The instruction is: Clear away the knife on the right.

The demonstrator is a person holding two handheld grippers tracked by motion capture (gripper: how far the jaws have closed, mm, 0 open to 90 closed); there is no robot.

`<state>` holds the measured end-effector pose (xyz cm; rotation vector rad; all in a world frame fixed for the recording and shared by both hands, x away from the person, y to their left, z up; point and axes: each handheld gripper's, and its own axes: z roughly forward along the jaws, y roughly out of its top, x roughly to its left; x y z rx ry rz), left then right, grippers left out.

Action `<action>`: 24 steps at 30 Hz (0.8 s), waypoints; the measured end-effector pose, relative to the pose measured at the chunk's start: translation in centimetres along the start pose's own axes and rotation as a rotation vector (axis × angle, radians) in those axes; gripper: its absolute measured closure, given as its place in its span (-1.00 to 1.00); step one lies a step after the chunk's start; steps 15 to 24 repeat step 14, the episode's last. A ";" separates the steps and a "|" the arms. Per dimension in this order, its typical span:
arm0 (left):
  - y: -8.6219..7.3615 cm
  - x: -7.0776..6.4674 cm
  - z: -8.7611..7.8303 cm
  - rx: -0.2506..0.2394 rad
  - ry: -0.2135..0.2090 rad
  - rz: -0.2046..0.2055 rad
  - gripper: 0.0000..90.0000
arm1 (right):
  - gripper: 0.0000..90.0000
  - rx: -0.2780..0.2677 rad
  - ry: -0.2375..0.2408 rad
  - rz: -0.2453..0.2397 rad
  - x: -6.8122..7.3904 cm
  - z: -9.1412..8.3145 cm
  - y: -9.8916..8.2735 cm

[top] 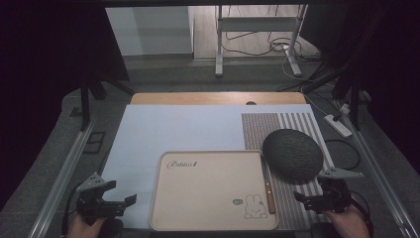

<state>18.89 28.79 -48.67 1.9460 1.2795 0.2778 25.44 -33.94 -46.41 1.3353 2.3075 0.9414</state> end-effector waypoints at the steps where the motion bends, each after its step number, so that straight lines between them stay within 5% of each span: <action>1: 0.0 0.0 0.0 -0.001 0.000 0.000 -0.94 | -1.00 0.001 -0.003 0.000 0.0 -0.1 -0.1; 24: 0.0 -0.1 0.0 0.001 0.003 0.005 -0.94 | -1.00 0.048 -0.042 -0.039 0.4 -0.4 -0.6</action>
